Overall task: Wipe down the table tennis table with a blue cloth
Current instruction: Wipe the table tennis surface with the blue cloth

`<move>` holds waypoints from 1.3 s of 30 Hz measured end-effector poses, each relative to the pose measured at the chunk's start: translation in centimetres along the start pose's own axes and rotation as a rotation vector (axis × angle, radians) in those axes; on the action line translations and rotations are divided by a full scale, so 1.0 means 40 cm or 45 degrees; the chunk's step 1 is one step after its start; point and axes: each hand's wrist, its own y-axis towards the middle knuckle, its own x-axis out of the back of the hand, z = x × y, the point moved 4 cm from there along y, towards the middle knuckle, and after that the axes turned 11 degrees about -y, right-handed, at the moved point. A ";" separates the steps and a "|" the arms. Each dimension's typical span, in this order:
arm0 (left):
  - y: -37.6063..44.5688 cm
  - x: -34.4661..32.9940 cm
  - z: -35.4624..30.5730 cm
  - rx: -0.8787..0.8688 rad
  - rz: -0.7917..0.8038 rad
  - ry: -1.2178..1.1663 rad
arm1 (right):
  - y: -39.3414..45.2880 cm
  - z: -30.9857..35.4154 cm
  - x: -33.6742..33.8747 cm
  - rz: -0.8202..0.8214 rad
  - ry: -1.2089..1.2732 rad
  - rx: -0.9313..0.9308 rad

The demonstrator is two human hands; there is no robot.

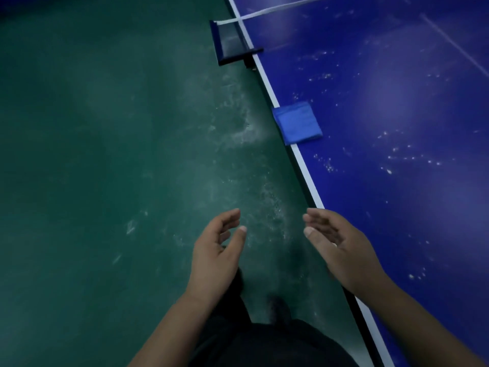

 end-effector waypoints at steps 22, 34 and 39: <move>1.108 -0.133 -0.055 -0.026 0.593 0.123 | 0.843 0.093 -0.078 -0.473 -0.068 -0.475; 1.555 -0.445 0.075 -0.641 1.101 0.873 | 1.150 -0.227 -0.095 -0.341 -1.093 -0.762; 1.737 -0.491 0.109 -0.762 1.290 1.058 | 1.203 -0.305 0.032 -0.744 -0.918 -1.332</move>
